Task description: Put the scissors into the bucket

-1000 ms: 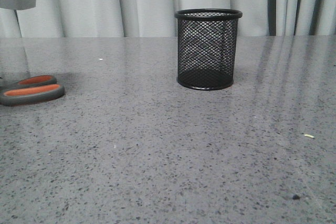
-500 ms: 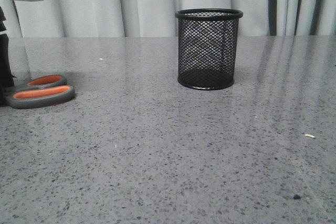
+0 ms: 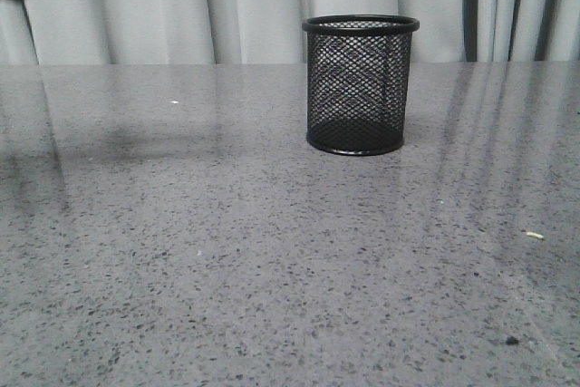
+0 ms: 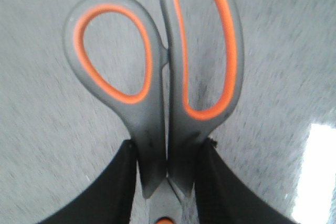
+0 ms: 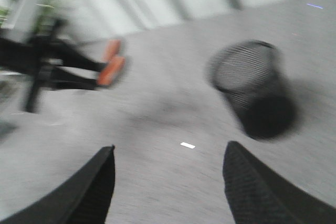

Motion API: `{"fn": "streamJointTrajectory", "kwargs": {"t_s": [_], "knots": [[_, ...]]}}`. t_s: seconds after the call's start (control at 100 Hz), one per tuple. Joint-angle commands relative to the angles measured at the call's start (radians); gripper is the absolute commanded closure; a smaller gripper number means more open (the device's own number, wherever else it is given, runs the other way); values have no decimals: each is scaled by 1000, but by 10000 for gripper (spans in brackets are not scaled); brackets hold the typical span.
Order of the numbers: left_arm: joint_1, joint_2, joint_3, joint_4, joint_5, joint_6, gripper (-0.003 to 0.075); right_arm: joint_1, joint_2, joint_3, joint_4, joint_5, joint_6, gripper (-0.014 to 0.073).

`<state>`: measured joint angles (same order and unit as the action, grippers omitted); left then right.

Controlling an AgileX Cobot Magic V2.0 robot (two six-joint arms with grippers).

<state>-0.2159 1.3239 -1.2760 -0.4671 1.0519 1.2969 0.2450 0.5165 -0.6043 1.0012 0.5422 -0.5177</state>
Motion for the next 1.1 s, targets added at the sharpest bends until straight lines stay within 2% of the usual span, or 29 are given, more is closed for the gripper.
{"fn": "streamJointTrajectory", "kwargs": {"t_s": [0.0,0.11,0.26,0.34,0.48,0.63,0.7,0.77,0.92,1.03,1.09], "knots": [[-73,-96,-24,-64,-63,-1,728,44,65,-83,173,-29,-133,186],[-184,-154,-24,-64,-120,3,728,91,174,-171,173,23,-137,177],[-313,-194,-24,-64,-174,3,728,145,350,-281,171,116,-146,88],[-369,-207,-24,-64,-190,3,729,190,431,-331,161,124,-146,79],[-410,-219,-24,-64,-199,3,729,258,530,-386,144,69,-146,79],[-413,-234,-24,-64,-199,3,729,277,576,-411,144,10,-146,88],[-413,-243,-24,-64,-199,3,729,277,584,-429,146,1,-146,147],[-413,-248,-24,-64,-199,3,729,277,593,-454,152,1,-146,273],[-413,-250,-24,-64,-199,3,729,277,614,-512,158,6,-146,662],[-413,-250,-24,-67,-201,3,720,277,631,-547,151,24,-155,662],[-413,-257,-24,-88,-201,3,653,277,636,-563,136,22,-155,660]]}}
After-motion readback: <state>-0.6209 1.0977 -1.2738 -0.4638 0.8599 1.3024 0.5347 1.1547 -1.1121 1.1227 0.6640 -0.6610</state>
